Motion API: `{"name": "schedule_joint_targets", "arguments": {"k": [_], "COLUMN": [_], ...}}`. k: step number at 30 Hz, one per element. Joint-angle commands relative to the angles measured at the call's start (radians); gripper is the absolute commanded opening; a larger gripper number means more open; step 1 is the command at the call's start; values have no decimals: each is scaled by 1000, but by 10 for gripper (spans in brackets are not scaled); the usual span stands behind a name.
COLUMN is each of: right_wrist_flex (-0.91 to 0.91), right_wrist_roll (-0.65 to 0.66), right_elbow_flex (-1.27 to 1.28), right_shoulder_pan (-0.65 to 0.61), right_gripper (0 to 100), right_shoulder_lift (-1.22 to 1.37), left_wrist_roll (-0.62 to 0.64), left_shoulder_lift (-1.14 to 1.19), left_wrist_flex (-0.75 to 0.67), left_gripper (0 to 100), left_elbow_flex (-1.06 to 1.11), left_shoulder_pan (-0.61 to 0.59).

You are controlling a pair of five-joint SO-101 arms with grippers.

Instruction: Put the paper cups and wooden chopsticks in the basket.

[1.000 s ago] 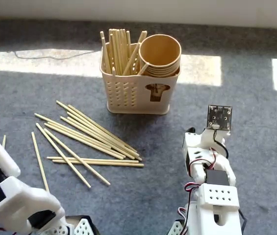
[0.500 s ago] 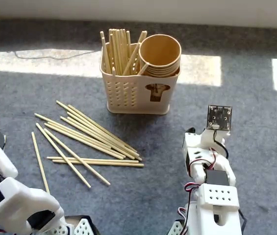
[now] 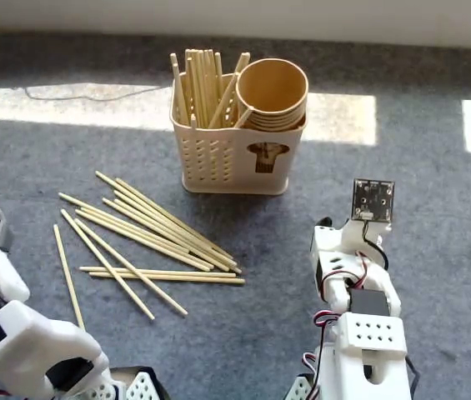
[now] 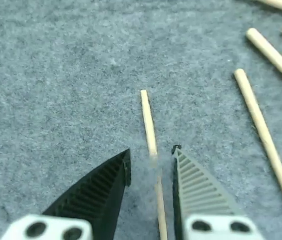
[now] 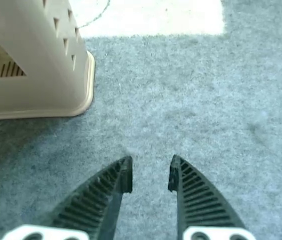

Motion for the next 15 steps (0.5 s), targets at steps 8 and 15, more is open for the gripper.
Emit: {"name": "schedule_joint_targets", "arguments": {"k": [8, 15], "right_wrist_flex": [-24, -24], "right_wrist_roll": [14, 14], "right_elbow_flex": [-4, -4], "right_shoulder_pan": [-5, -5], "right_gripper": [134, 134], "right_shoulder_lift": [-13, -13], "left_wrist_roll": [25, 23], "left_shoulder_lift": [280, 344], "left_wrist_flex": [75, 164], "left_gripper": [130, 38], "left_elbow_flex": [-213, -295], "left_shoulder_pan": [-16, -7]}}
